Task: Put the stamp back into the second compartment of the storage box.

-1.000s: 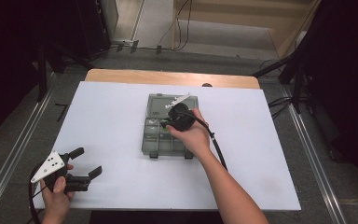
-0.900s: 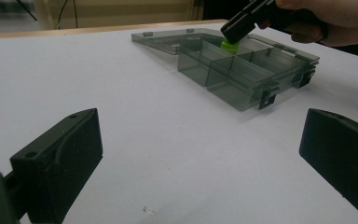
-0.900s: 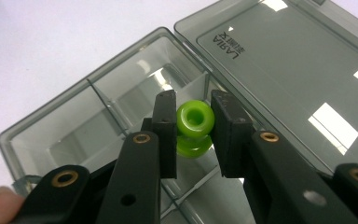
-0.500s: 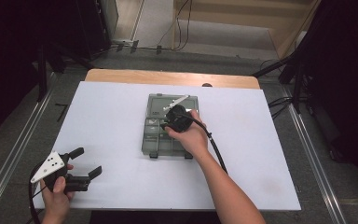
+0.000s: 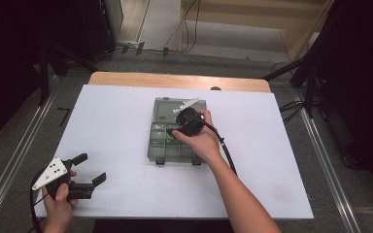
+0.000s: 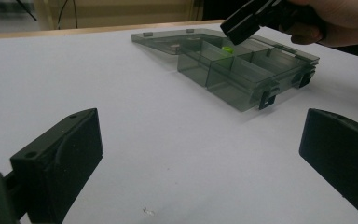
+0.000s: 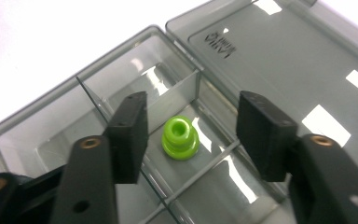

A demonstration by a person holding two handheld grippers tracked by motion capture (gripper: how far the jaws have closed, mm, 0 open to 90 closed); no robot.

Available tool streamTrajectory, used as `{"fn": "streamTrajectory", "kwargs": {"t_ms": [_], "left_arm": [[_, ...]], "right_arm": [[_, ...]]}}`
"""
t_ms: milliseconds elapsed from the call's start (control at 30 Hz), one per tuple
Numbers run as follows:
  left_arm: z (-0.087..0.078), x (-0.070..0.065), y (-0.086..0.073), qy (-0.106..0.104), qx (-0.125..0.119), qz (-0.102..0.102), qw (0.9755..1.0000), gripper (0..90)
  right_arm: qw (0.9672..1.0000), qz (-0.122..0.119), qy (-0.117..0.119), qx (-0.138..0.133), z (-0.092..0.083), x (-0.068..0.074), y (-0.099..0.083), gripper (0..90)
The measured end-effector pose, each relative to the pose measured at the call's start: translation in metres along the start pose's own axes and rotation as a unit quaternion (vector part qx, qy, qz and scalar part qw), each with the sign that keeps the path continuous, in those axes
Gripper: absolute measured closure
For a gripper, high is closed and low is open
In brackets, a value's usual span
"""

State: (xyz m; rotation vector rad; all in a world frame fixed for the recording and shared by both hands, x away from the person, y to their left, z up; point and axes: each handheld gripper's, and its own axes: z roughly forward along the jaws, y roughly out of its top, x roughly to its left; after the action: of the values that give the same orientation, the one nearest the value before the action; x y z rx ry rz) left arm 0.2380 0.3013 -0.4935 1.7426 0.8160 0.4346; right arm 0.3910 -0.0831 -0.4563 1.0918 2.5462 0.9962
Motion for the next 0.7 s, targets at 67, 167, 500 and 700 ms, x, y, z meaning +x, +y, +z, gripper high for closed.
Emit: {"fn": "streamTrajectory", "kwargs": {"t_ms": [67,167,500,700], "left_arm": [[0.000,0.000,0.000,-0.001,0.001,0.000,1.0000,0.0],[0.001,0.000,0.000,0.002,0.002,-0.001,1.0000,0.0],[0.003,-0.003,0.003,0.012,0.009,0.012,0.9998,0.0],[0.007,-0.007,0.008,0.015,0.020,0.023,0.9994,0.0]], "right_arm": [[0.9999,0.004,0.008,-0.006,-0.005,-0.001,-0.001,32.6],[0.9997,0.009,0.018,-0.016,-0.012,-0.003,-0.003,25.0],[0.9978,0.014,0.039,-0.051,-0.030,-0.010,-0.018,0.0],[0.9973,0.023,0.027,-0.065,-0.040,-0.015,-0.028,0.0]]}}
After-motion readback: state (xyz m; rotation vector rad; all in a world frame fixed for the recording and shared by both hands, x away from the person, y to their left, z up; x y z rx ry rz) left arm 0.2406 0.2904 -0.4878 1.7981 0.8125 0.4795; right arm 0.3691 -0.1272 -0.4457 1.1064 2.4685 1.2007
